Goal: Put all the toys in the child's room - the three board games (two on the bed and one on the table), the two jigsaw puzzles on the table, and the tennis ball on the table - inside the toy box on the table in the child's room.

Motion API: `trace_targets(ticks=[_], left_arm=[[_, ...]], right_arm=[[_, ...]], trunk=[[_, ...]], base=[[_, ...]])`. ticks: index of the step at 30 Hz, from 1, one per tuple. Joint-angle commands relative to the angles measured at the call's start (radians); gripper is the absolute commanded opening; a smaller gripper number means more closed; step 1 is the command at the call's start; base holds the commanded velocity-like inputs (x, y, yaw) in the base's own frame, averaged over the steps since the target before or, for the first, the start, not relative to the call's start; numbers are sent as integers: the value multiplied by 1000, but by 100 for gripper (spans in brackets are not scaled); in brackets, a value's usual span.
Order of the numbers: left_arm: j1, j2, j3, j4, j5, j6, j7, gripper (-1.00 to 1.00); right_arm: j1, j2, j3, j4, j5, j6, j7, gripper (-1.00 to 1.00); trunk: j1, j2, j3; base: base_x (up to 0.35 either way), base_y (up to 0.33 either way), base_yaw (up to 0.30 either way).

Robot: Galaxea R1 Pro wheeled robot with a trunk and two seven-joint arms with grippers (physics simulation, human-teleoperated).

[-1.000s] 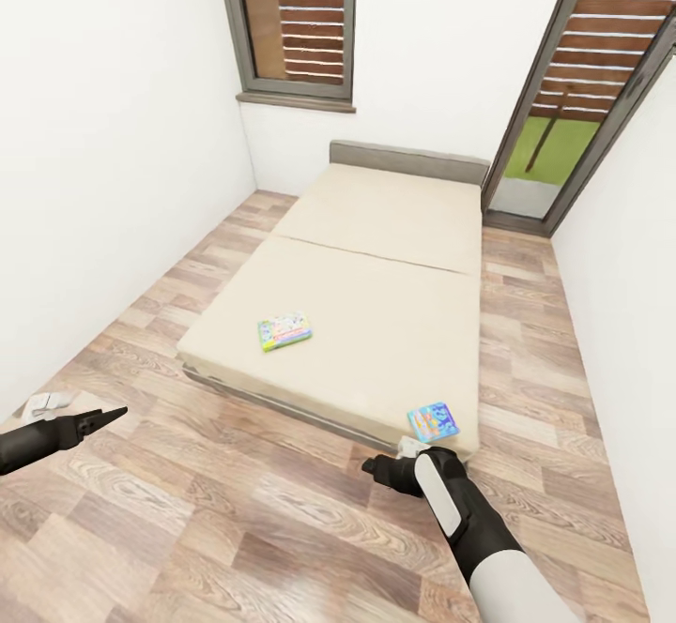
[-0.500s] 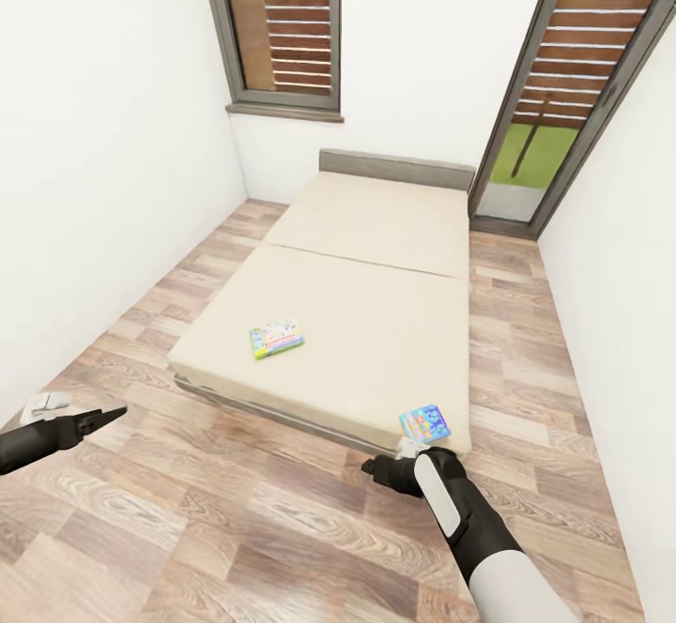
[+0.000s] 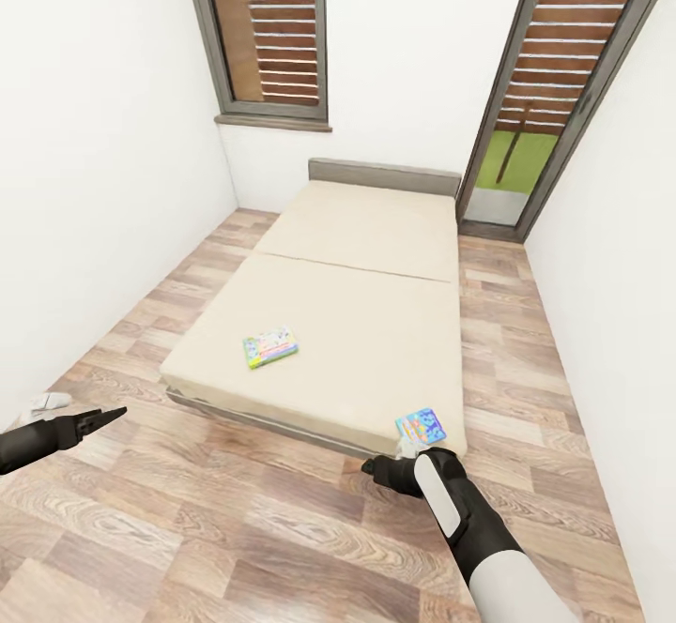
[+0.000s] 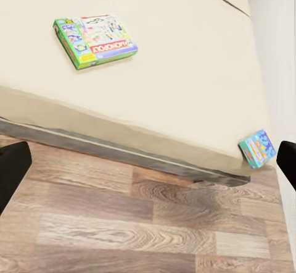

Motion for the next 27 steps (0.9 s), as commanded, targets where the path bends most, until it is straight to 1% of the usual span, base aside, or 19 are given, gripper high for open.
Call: trace_targets(ticks=[1,27], left_arm=[[-1,0,3,-1,-9,10,-9,100],[-1,0,3,-1,-7,9,-11,100]], right_arm=[[-1,0,2,-1,-10,3,-10,100],[-1,0,8,-1,-10,3,-10,100]], trunk=[[1,-2,0],[1,-2,41]], base=[[2,4,-89],[0,0,-89]])
